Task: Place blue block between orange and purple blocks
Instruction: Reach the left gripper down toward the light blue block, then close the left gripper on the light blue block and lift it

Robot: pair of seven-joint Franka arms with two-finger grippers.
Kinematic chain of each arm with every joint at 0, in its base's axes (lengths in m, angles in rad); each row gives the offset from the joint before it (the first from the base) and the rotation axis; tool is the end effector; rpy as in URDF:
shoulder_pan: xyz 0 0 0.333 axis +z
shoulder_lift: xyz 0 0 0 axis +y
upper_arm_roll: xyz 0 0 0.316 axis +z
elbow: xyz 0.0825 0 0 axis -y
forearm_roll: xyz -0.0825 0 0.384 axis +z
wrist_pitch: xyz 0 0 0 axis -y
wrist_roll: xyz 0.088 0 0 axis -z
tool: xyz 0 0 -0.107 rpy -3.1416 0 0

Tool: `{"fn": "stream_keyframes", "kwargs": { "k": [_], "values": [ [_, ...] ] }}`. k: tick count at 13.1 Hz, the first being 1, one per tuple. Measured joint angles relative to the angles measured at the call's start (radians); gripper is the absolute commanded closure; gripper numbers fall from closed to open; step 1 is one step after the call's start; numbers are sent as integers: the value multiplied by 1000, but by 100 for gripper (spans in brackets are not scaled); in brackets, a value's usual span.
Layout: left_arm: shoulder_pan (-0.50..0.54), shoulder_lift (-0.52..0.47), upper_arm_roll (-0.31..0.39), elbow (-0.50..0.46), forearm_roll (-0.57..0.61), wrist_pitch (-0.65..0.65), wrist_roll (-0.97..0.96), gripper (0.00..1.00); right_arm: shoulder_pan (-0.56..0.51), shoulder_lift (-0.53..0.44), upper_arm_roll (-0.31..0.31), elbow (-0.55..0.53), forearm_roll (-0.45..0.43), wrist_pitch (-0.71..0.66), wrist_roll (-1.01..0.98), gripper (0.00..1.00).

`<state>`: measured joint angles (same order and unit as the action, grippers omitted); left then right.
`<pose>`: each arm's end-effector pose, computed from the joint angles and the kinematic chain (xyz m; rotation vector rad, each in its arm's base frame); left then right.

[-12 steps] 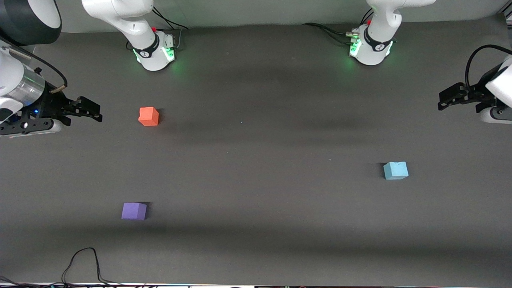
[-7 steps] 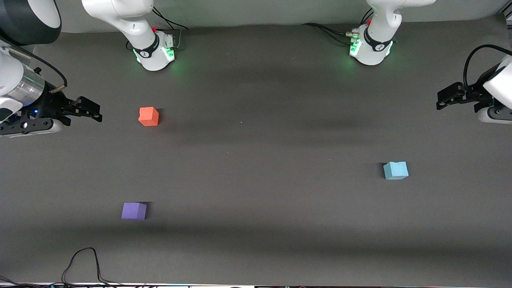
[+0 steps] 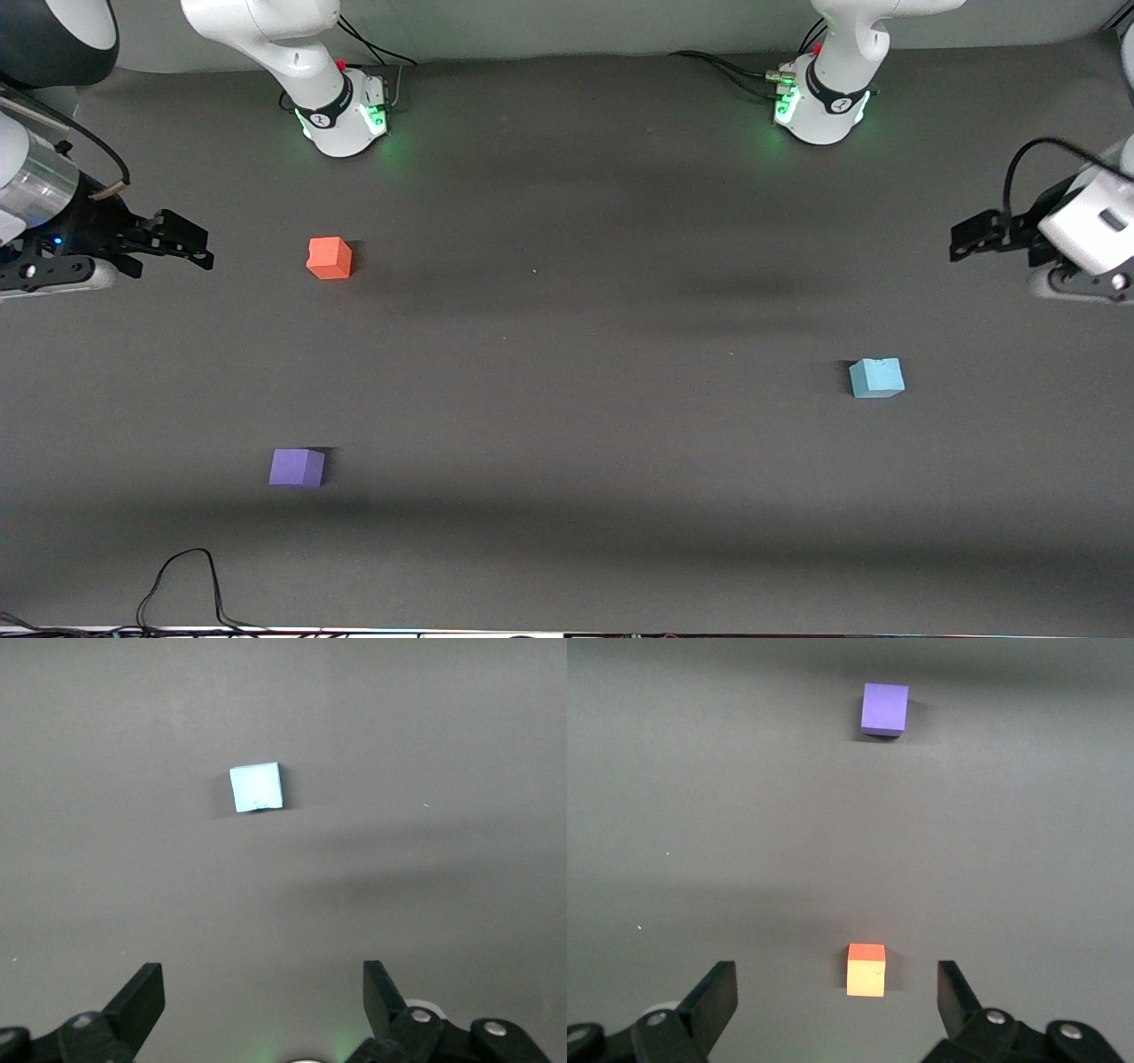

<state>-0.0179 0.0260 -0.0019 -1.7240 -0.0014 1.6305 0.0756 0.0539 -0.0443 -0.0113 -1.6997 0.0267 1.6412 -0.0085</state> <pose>0.5577 -0.0112 0.5428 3.1277 -0.1490 -0.1872 0.5439 0.0257 0.5939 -3.1137 -0.0764 0.0228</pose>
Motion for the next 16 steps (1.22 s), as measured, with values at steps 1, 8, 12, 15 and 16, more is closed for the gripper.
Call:
{"fn": "stream_keyframes", "kwargs": {
  "k": [1, 8, 12, 15, 16],
  "values": [
    [1, 6, 0, -51, 0, 63, 0, 0, 0, -1, -7, 1, 0, -3, -1, 0],
    [14, 181, 2, -293, 2, 551, 4, 0, 0, 37, -9, 68, 0, -7, -2, 0],
    [42, 315, 3, -295, 9, 732, 8, 0, -1, 43, -19, 91, 0, -11, -2, 0],
    [42, 425, 0, -296, 9, 829, 8, 0, -2, 44, -41, 123, 0, -52, -3, 0],
    [42, 450, -3, -295, 9, 844, 8, 0, -2, 44, -43, 127, 0, -60, -4, 0]
  ]
}}
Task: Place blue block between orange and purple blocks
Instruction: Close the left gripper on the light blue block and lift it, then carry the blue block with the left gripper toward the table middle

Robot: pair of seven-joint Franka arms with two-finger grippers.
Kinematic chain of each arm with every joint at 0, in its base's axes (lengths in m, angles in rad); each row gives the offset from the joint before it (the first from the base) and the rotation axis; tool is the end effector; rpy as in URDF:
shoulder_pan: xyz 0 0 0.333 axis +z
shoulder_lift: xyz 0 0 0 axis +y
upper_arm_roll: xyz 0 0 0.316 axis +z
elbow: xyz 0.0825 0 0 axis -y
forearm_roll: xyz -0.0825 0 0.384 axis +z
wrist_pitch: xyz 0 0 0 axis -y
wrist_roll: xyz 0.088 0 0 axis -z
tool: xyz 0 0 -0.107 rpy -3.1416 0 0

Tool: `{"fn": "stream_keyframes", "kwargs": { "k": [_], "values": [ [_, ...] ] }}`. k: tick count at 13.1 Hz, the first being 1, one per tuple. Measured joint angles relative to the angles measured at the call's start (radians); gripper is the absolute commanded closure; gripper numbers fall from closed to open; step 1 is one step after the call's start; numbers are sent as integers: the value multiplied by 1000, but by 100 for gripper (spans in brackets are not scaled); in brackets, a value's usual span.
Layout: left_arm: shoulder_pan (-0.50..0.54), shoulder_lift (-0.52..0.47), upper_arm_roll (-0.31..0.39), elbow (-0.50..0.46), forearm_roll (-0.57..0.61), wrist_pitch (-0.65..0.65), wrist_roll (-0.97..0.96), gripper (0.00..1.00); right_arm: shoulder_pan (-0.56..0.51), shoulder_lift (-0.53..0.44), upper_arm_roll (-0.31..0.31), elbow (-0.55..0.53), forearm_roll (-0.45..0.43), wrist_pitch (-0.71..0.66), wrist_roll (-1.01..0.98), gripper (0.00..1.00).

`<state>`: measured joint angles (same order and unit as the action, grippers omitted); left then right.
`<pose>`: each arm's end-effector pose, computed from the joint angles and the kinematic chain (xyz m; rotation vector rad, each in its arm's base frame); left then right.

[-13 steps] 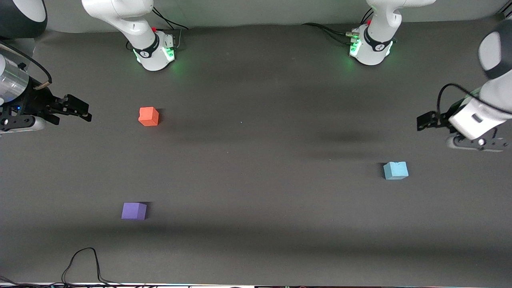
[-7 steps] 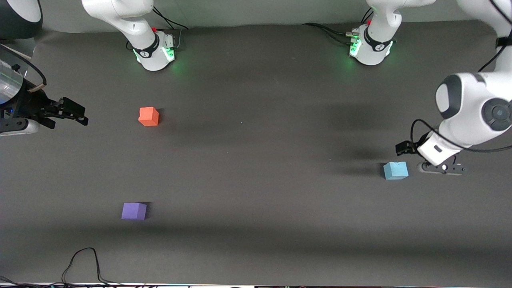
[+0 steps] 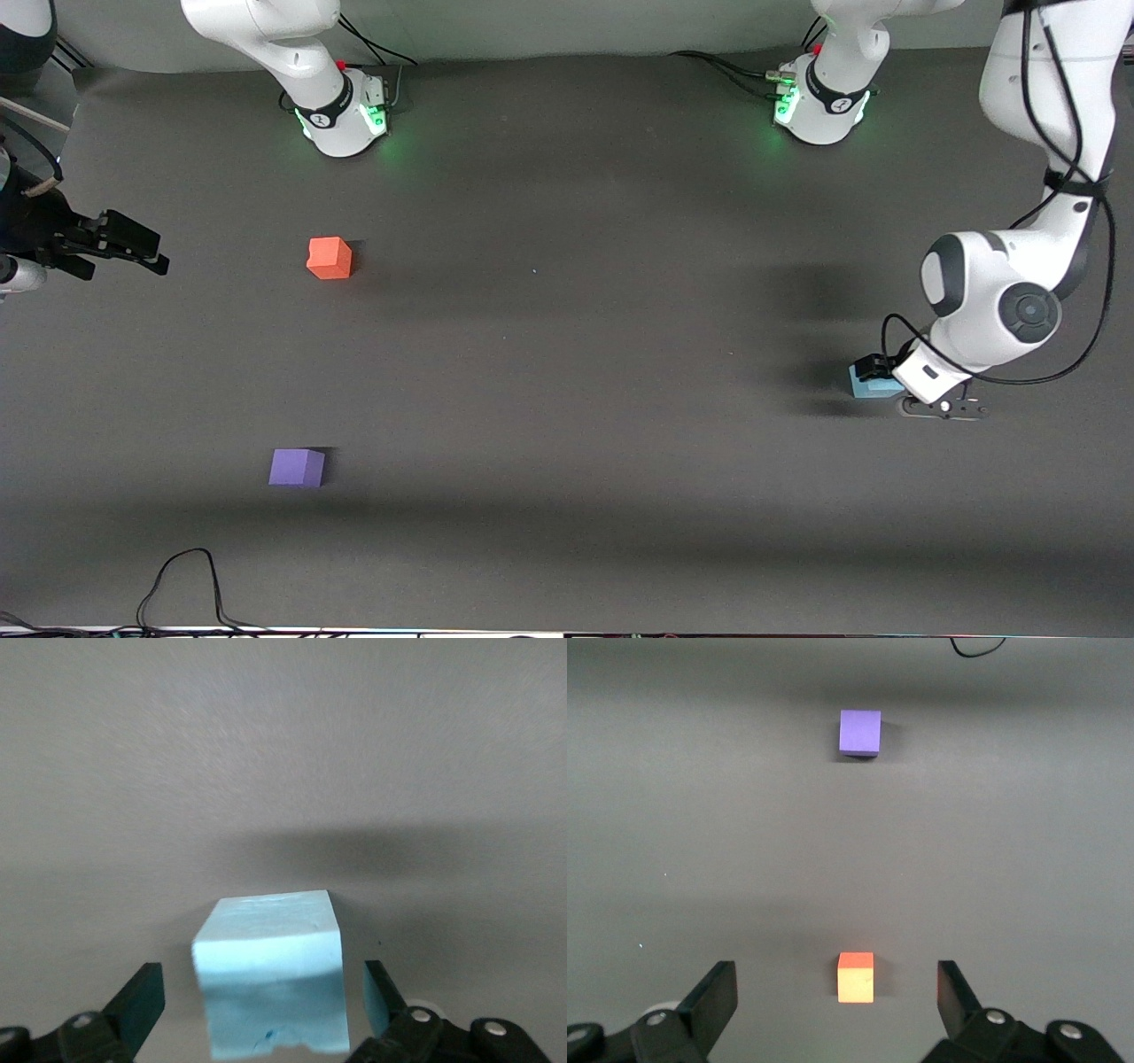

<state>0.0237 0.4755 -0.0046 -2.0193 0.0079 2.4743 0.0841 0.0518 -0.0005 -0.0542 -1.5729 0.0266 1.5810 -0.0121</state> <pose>0.6009 0.0115 0.2107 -3.1378 0.1111 0.0323 0.5554 0.0015 0.6247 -3.1150 -0.0149 -0.0137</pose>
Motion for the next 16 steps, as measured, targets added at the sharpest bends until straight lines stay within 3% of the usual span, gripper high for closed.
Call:
{"fn": "stream_keyframes", "kwargs": {
  "k": [2, 3, 4, 5, 6, 11, 16],
  "values": [
    [-4, 29, -4, 0, 0, 15, 0, 0, 0, 0, 0, 4, 0, -21, -9, 0],
    [-4, 38, -6, 0, 0, 16, 0, 14, 0, 0, 0, 4, 0, -36, -35, 0],
    [-4, 42, -5, 0, 0, 16, 0, 40, 0, 0, 0, 4, 0, -49, -64, 0],
    [-4, 42, -4, 0, 0, 15, 0, 54, 0, 1, 0, 4, 0, -64, -80, 0],
    [-4, 42, -4, 1, 0, 14, 0, 61, 0, 4, -1, 3, 0, -89, -87, 0],
    [-2, 30, -1, 26, 0, -13, -1, 62, 4, 74, 1, -2, 6, -152, -123, 0],
    [-2, -145, -6, 229, -1, -490, -8, 62, 2, 155, -1, -4, 6, -151, -170, 0]
  ]
}}
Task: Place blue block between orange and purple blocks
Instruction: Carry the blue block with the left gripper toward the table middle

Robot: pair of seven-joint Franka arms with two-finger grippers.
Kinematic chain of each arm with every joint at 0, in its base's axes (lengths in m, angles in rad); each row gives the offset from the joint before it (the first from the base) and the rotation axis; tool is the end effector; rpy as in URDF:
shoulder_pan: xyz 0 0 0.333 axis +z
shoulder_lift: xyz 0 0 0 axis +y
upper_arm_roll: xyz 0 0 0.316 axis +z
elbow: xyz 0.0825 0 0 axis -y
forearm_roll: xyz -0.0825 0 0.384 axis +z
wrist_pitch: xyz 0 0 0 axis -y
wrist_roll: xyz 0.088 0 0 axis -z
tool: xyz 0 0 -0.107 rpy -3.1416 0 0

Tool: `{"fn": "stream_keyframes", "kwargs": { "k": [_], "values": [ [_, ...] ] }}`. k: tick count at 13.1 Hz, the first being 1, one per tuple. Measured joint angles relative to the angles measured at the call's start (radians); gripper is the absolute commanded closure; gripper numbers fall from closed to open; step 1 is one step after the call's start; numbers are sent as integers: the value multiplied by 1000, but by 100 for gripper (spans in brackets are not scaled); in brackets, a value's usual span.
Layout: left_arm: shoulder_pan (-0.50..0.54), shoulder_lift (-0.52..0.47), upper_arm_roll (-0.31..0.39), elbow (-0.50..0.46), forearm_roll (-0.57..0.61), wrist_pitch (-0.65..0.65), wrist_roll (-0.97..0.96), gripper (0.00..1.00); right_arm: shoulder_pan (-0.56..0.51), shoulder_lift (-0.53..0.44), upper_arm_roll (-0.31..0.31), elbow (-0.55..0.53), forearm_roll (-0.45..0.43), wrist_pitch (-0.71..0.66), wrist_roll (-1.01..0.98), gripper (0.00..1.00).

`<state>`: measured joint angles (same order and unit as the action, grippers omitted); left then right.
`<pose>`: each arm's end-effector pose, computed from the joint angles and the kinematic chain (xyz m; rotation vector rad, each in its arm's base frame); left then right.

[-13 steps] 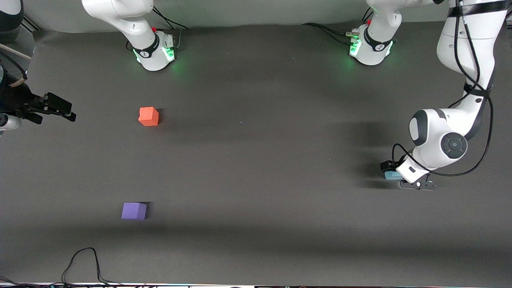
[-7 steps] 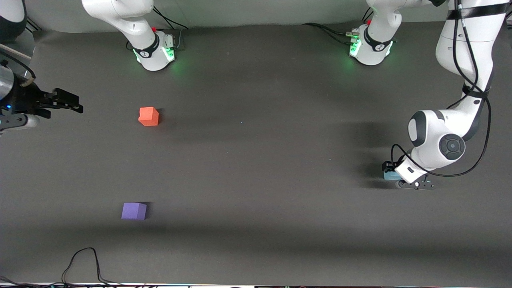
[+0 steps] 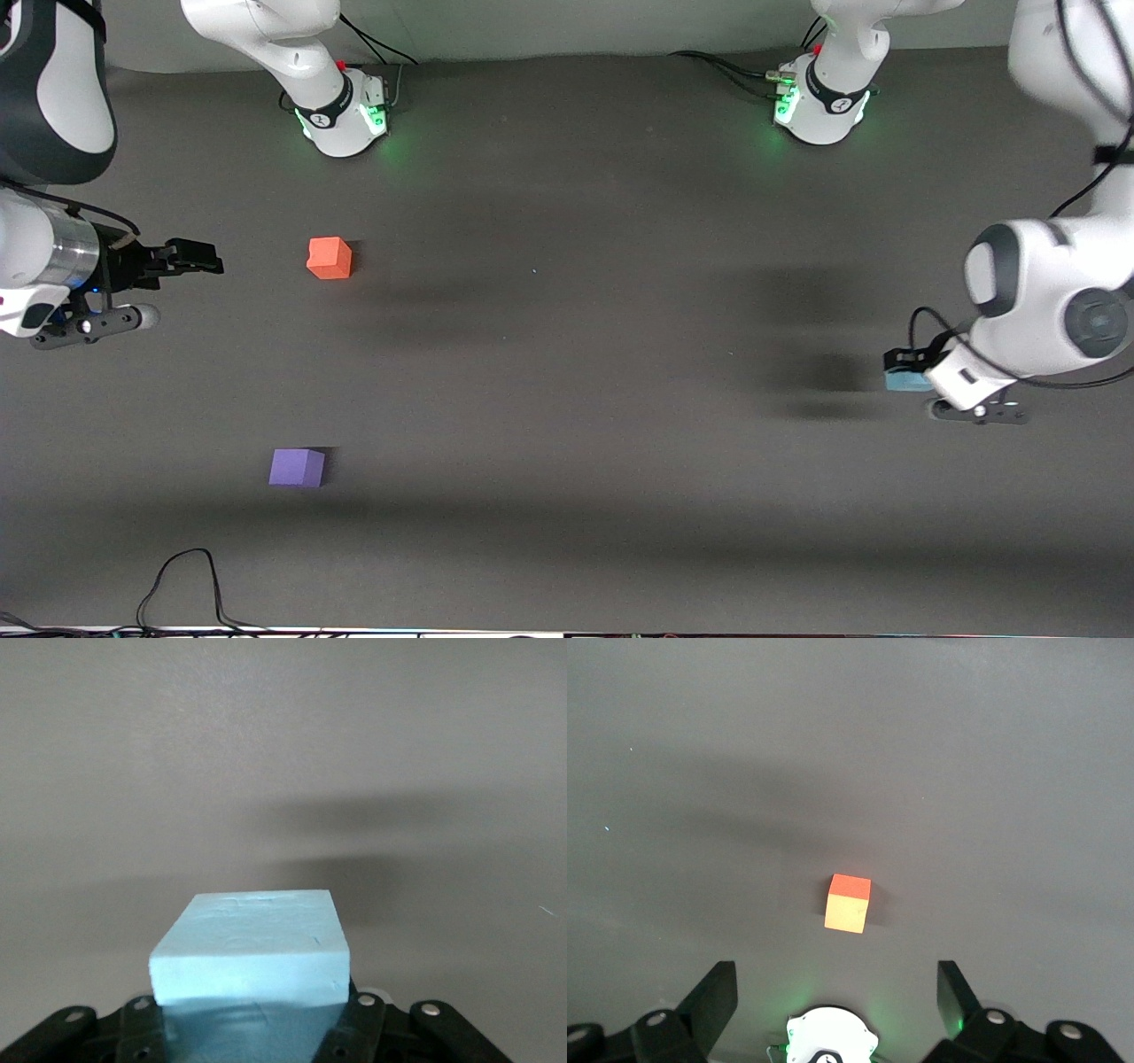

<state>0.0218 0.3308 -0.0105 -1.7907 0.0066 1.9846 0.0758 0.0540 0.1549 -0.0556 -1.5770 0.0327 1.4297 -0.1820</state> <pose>0.6236 0.0079 0.3564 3.1289 -0.1052 -0.2146 0.5747 0.0050 0.5241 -3.0434 -0.2738 0.4595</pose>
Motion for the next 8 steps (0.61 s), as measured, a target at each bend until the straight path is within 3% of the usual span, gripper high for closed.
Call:
{"fn": "stream_keyframes", "kwargs": {
  "k": [2, 4, 8],
  "values": [
    [-40, -51, -11, 71, -4, -143, -63, 62, -3, 8, -2, 0, 0, 0, -1, 0],
    [-149, -62, -24, 117, -11, -215, -218, 62, -4, 19, -2, -1, 0, -1, -1, 0],
    [-469, -22, -40, 179, -65, -200, -582, 62, -1, 67, -1, -6, 0, -66, -1, 0]
  ]
}}
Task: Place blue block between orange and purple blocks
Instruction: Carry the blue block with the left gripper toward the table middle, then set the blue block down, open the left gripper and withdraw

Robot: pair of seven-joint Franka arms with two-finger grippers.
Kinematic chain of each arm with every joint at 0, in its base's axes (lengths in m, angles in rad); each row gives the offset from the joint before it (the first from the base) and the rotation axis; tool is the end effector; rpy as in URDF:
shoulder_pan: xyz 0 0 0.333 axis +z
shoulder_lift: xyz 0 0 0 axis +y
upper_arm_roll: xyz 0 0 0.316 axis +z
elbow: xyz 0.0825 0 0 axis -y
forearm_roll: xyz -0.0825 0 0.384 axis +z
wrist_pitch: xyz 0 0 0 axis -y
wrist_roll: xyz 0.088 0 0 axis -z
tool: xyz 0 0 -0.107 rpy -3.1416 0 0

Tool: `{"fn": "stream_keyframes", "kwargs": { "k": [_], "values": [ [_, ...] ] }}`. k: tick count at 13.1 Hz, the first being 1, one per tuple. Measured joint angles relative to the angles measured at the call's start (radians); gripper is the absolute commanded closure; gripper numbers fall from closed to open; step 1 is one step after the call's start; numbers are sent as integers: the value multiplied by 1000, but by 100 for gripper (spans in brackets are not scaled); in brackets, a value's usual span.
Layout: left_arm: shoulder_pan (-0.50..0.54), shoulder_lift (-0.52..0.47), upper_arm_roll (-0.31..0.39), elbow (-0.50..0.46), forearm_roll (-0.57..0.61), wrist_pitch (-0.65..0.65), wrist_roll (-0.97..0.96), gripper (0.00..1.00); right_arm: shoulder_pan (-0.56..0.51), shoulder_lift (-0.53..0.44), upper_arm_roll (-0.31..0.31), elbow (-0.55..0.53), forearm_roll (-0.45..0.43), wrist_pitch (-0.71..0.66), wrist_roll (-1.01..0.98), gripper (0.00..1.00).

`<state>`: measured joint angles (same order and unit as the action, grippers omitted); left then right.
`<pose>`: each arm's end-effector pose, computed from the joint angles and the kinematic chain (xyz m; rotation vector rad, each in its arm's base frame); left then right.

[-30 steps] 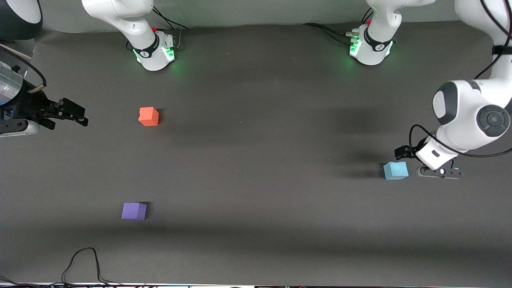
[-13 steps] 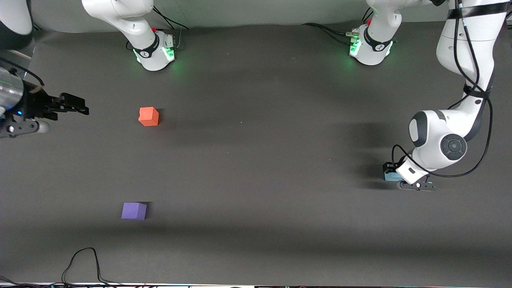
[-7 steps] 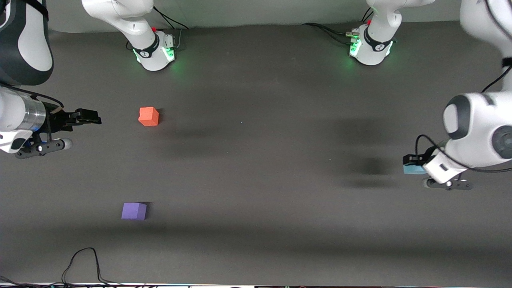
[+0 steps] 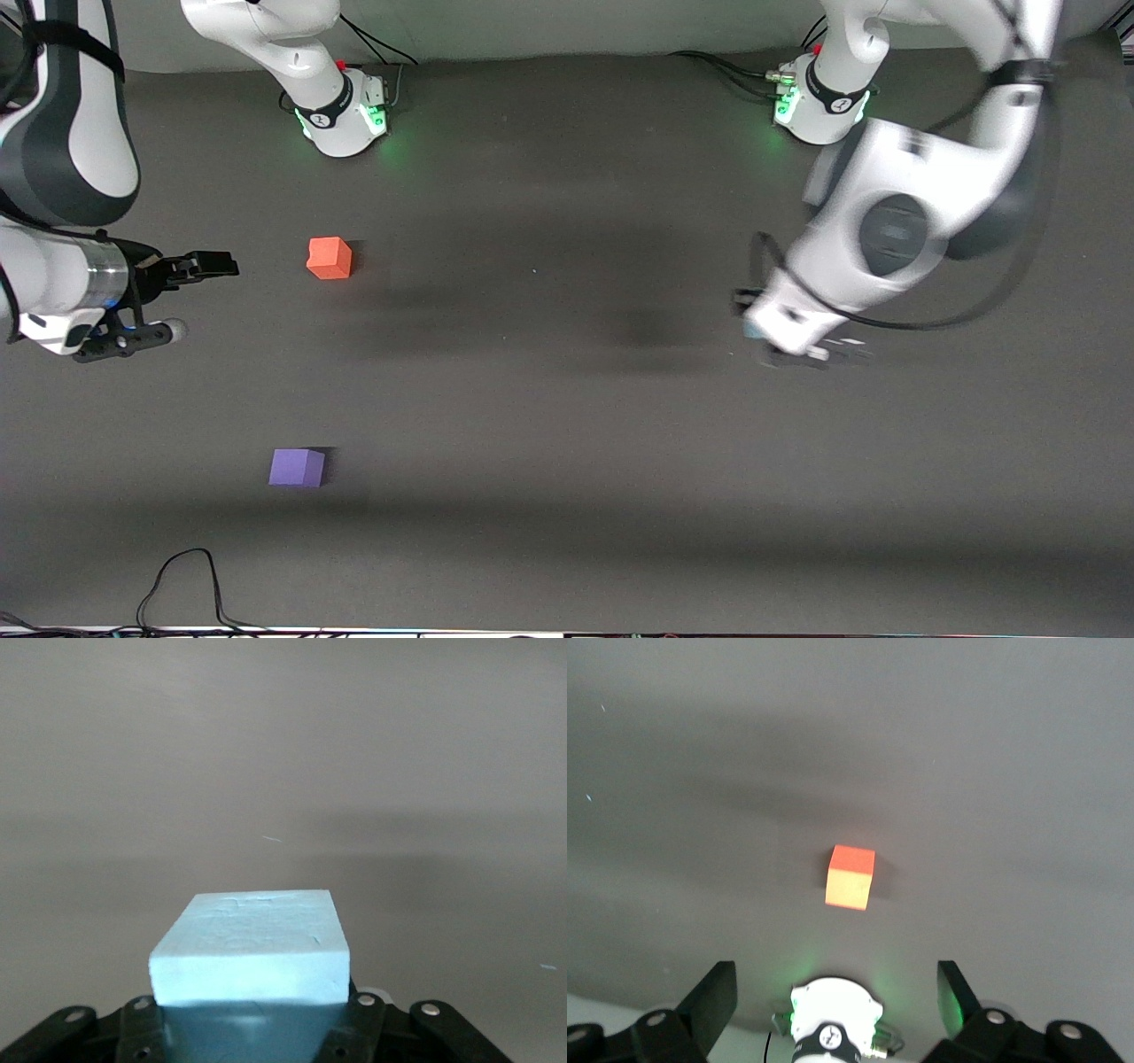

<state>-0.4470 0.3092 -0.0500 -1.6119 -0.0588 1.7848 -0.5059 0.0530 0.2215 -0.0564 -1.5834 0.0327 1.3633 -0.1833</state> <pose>0.5585 -0.3052 0.4371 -3.1297 -0.0417 0.2411 0.5764 0.0047 0.4802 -2.9952 -0.2674 0.6685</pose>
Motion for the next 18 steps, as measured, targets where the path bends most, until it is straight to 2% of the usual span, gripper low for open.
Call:
{"fn": "stream_keyframes", "kwargs": {
  "k": [3, 6, 10, 13, 15, 18],
  "values": [
    [-204, 105, -1, 57, -1, 141, -234, 62, 5, 4, 1, -13, 0, -12, 0, 0],
    [-338, 240, 2, 77, 5, 310, -362, 62, 5, 4, 1, -16, 0, -12, 0, 0],
    [-409, 428, 7, 107, 92, 486, -478, 62, 6, -19, 1, -55, 0, 6, 0, 0],
    [-423, 510, 10, 125, 130, 545, -513, 59, 9, -38, 4, -82, 1, 34, 0, 0],
    [-424, 510, 11, 133, 130, 544, -514, 0, 41, -41, 6, -90, 2, 52, 10, 0],
    [-425, 515, 11, 133, 131, 544, -514, 0, 115, -49, 8, -113, 2, 59, 85, 0]
  ]
}}
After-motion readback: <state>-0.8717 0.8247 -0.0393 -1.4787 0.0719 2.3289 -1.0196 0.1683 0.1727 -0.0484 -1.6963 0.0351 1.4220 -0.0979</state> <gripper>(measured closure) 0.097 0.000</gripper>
